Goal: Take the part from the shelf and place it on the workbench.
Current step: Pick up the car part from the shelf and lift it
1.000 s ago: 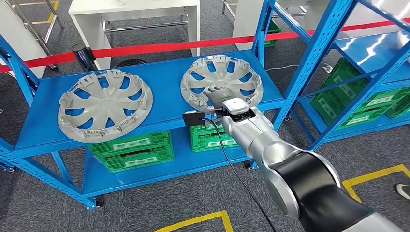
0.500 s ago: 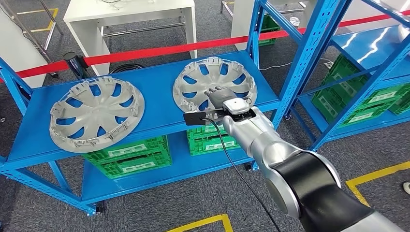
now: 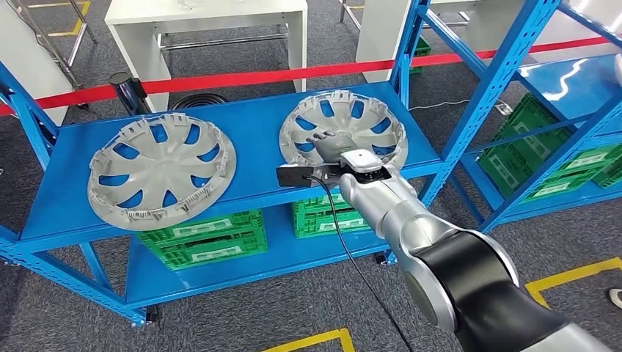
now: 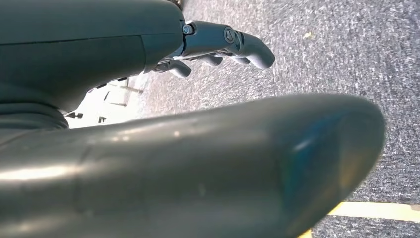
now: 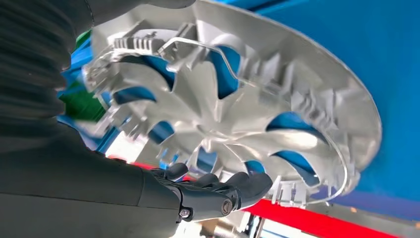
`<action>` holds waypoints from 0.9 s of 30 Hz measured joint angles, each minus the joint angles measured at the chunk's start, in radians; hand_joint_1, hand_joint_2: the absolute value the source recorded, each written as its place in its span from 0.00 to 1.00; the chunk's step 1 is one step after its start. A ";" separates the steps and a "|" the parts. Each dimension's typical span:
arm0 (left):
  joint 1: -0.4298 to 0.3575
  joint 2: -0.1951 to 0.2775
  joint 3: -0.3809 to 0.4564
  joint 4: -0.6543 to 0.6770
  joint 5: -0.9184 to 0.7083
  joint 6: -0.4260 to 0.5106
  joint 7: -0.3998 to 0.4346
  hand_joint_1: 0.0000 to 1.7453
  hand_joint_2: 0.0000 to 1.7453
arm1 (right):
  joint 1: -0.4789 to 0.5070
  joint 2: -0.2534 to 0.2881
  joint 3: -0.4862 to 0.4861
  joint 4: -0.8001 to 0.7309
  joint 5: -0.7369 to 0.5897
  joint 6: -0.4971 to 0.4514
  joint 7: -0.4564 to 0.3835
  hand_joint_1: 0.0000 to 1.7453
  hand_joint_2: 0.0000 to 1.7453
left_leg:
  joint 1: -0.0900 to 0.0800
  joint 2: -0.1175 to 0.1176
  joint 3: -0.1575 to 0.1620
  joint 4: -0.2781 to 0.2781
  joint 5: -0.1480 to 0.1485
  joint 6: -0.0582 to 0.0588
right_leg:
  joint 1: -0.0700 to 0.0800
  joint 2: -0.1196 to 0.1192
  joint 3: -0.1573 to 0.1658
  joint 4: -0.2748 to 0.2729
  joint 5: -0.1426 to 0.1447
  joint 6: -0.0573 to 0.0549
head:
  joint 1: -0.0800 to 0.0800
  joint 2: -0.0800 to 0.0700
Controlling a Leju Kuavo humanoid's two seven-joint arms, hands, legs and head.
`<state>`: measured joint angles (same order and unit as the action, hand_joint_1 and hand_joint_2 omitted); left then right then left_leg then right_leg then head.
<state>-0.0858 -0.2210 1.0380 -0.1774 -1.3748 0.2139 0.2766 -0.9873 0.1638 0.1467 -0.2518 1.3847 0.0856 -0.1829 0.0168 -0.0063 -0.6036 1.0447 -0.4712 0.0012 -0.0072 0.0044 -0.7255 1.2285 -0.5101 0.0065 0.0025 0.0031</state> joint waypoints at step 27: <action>0.000 -0.002 0.000 0.000 0.008 -0.004 -0.013 0.00 0.00 | 0.071 -0.034 -0.346 0.000 -0.392 0.072 0.007 0.00 1.00 | -0.008 0.001 0.025 -0.020 -0.008 -0.027 | 0.008 0.007 0.095 -0.196 0.064 -0.021 | -0.002 0.000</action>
<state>-0.0861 -0.2227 1.0380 -0.1774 -1.3672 0.2100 0.2639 -0.9163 0.1299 -0.1992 -0.2518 0.9930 0.1575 -0.1759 0.0093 -0.0050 -0.5787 1.0247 -0.4794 -0.0260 0.0012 0.0112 -0.6301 1.0324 -0.4456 -0.0144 0.0009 0.0031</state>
